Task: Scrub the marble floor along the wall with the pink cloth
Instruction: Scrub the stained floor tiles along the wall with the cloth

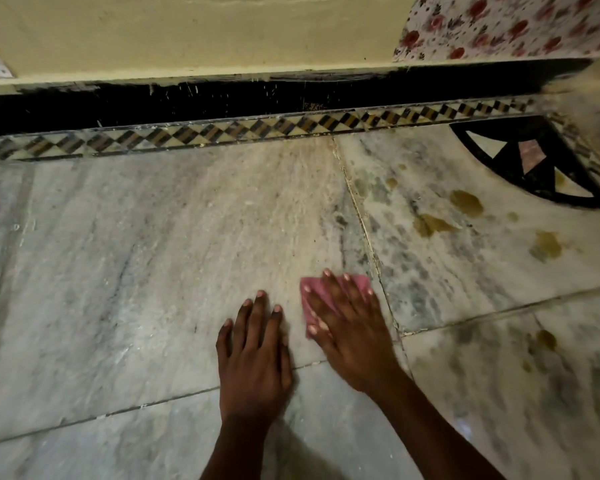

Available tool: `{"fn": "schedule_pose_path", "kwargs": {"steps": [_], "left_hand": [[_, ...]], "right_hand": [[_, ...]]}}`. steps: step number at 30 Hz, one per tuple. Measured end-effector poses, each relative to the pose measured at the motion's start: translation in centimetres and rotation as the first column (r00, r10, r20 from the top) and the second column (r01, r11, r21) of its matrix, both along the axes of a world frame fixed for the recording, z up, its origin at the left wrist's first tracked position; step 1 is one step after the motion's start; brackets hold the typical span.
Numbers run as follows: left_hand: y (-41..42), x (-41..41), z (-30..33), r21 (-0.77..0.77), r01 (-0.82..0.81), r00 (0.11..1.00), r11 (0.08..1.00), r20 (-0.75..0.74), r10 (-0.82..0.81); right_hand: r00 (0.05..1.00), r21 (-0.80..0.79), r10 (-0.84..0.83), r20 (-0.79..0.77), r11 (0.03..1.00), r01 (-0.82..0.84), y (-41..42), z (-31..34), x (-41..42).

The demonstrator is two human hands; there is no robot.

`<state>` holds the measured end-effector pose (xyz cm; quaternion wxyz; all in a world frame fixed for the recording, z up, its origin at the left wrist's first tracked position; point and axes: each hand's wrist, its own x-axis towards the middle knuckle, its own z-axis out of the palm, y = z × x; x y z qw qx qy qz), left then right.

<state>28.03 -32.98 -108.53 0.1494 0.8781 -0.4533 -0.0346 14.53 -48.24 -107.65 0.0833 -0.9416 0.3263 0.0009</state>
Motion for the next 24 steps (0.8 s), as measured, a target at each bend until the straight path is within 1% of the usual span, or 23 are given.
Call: {"fn": "schedule_pose_path", "kwargs": {"steps": [1, 2, 4, 5, 6, 7, 9, 11, 12, 13, 14, 15, 16, 18, 19, 20, 21, 22, 23, 24], "left_hand": [[0.0, 0.0, 0.1, 0.003, 0.001, 1.000, 1.000, -0.004, -0.001], [0.0, 0.0, 0.1, 0.008, 0.002, 1.000, 1.000, -0.009, -0.002], [0.0, -0.1, 0.2, 0.011, -0.003, 1.000, 1.000, -0.018, 0.003], [-0.1, -0.1, 0.3, 0.015, -0.005, 1.000, 1.000, -0.021, 0.005], [-0.1, -0.1, 0.4, 0.018, -0.007, 1.000, 1.000, -0.021, 0.007], [-0.1, -0.2, 0.5, 0.019, -0.007, 1.000, 1.000, -0.017, 0.007], [-0.1, -0.1, 0.6, 0.028, -0.004, 1.000, 1.000, -0.014, 0.005], [-0.1, 0.0, 0.8, 0.025, -0.007, 1.000, 1.000, -0.019, 0.007], [-0.1, -0.1, 0.8, 0.017, -0.004, 1.000, 1.000, -0.017, 0.004], [-0.1, 0.0, 0.9, 0.010, 0.002, 1.000, 1.000, -0.015, -0.002], [-0.1, 0.0, 0.9, 0.006, 0.007, 1.000, 1.000, -0.018, -0.007], [-0.1, 0.0, 0.8, 0.004, 0.008, 1.000, 1.000, -0.019, -0.008], [-0.1, 0.0, 0.8, 0.003, 0.003, 1.000, 1.000, -0.021, -0.003], [0.0, -0.1, 0.9, 0.000, 0.005, 0.999, 1.000, -0.035, -0.005], [0.1, -0.2, 0.9, -0.005, 0.009, 0.999, 1.000, -0.048, -0.009], [0.2, -0.2, 0.9, -0.013, 0.012, 0.998, 1.000, -0.055, -0.013], [0.1, 0.0, 1.0, -0.019, 0.016, 0.998, 1.000, -0.062, -0.017], [0.2, 0.1, 1.2, -0.023, 0.016, 0.998, 1.000, -0.067, -0.017], [0.3, 0.2, 1.4, -0.034, 0.006, 0.996, 0.999, -0.086, -0.009], [0.1, 0.5, 1.7, -0.060, -0.008, 0.994, 0.998, -0.106, 0.002]], "right_hand": [[0.996, 0.003, -0.092, -0.005, 0.996, 0.092, -0.4, 0.1, -1.2], [0.973, -0.007, -0.231, -0.002, 0.973, 0.231, -1.0, 0.0, -1.5], [0.858, -0.011, -0.513, 0.016, 0.858, 0.513, -2.7, 0.0, 0.9], [0.798, 0.026, -0.602, 0.010, 0.798, 0.602, -3.7, -0.1, 3.2], [0.769, 0.078, -0.639, -0.020, 0.766, 0.638, -4.6, 0.0, 5.5], [0.783, 0.105, -0.621, -0.039, 0.777, 0.621, -5.1, -0.1, 7.3], [0.883, 0.083, -0.467, -0.037, 0.880, 0.468, -4.4, -0.1, 8.3], [0.969, 0.040, -0.247, -0.007, 0.968, 0.247, -1.9, -0.1, 5.4], [0.986, 0.026, -0.166, -0.003, 0.986, 0.166, -0.2, 0.1, 2.9], [0.992, 0.034, -0.128, -0.012, 0.991, 0.129, 1.1, 0.3, 0.2], [0.988, 0.042, -0.152, -0.031, 0.987, 0.153, 1.8, 0.3, -2.2], [0.972, 0.062, -0.231, -0.049, 0.970, 0.234, 1.6, 0.3, -3.7], [0.935, 0.065, -0.351, -0.060, 0.933, 0.354, 0.7, 0.2, -4.1], [0.793, 0.078, -0.608, -0.044, 0.789, 0.609, -1.6, 0.1, -2.0], [0.731, 0.109, -0.681, -0.041, 0.724, 0.681, -2.7, 0.2, 0.0], [0.717, 0.150, -0.695, -0.057, 0.704, 0.694, -3.5, 0.4, 2.2], [0.752, 0.166, -0.655, -0.072, 0.736, 0.656, -3.8, 0.5, 4.2], [0.819, 0.174, -0.569, -0.075, 0.801, 0.573, -3.3, 0.6, 5.2], [0.891, 0.166, -0.451, -0.053, 0.876, 0.453, -2.1, 0.6, 5.4], [0.940, 0.143, -0.340, -0.012, 0.930, 0.338, -0.6, 0.5, 4.8]]}}
